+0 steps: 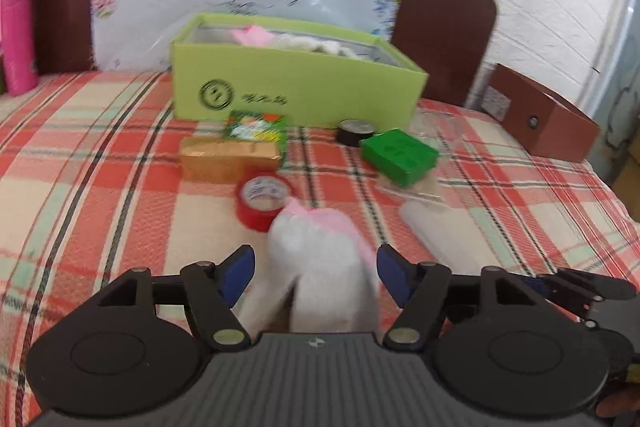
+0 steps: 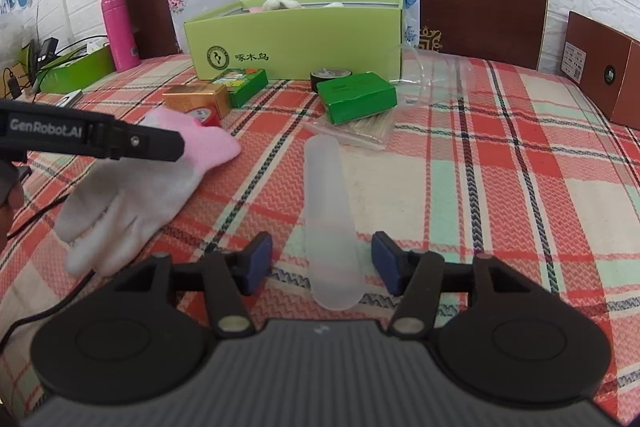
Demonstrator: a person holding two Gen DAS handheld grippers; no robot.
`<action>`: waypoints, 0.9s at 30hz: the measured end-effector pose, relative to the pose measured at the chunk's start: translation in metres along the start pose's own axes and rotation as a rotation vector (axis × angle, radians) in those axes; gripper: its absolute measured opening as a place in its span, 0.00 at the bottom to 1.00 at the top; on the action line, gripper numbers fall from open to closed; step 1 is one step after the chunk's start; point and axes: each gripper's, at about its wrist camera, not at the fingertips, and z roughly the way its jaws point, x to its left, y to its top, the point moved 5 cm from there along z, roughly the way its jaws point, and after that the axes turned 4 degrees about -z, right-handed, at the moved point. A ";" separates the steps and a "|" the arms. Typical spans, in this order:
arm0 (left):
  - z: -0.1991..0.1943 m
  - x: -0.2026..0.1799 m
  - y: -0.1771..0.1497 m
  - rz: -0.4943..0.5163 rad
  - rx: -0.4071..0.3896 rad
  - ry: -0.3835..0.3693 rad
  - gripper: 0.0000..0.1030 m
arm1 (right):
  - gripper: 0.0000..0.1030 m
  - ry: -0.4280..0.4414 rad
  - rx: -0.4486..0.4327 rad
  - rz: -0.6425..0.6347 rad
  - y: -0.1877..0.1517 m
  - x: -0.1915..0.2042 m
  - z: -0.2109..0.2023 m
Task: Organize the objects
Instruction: 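Lift the glove with the left tool while the right tool lifts the tube toward the box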
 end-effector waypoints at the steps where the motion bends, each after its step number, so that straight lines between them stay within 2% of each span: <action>1: 0.002 0.004 -0.001 -0.021 0.015 0.002 0.69 | 0.55 0.000 -0.001 0.001 0.000 0.000 0.000; 4: 0.006 0.005 -0.005 -0.054 0.044 -0.027 0.69 | 0.59 -0.003 -0.002 -0.006 0.000 0.002 0.002; 8: 0.013 -0.010 -0.008 -0.020 0.060 -0.079 0.68 | 0.62 -0.007 -0.004 -0.014 0.001 0.004 0.004; 10: 0.018 -0.015 -0.009 -0.002 0.074 -0.082 0.60 | 0.62 -0.010 -0.005 -0.013 0.003 0.004 0.007; 11: 0.021 -0.016 -0.010 0.000 0.084 -0.087 0.49 | 0.62 -0.011 -0.007 -0.011 0.005 0.004 0.008; 13: 0.022 -0.013 -0.009 -0.028 0.092 -0.101 0.46 | 0.62 -0.010 -0.011 -0.010 0.007 0.003 0.012; 14: 0.021 -0.011 -0.007 -0.042 0.094 -0.108 0.43 | 0.60 -0.013 -0.013 -0.013 0.007 0.003 0.014; 15: 0.019 -0.008 -0.006 -0.060 0.096 -0.119 0.41 | 0.48 -0.020 -0.018 -0.019 0.007 0.003 0.015; 16: 0.018 -0.006 -0.004 -0.081 0.097 -0.130 0.40 | 0.41 -0.026 -0.023 -0.026 0.008 0.002 0.015; 17: 0.016 -0.004 -0.003 -0.099 0.097 -0.141 0.40 | 0.28 -0.027 -0.024 -0.023 0.009 0.001 0.015; 22: 0.002 -0.005 0.012 -0.122 0.052 -0.168 0.40 | 0.26 0.002 -0.025 0.005 0.014 -0.002 0.009; 27: -0.007 -0.005 0.038 -0.122 -0.004 -0.178 0.40 | 0.26 0.029 -0.082 0.015 0.034 -0.002 -0.003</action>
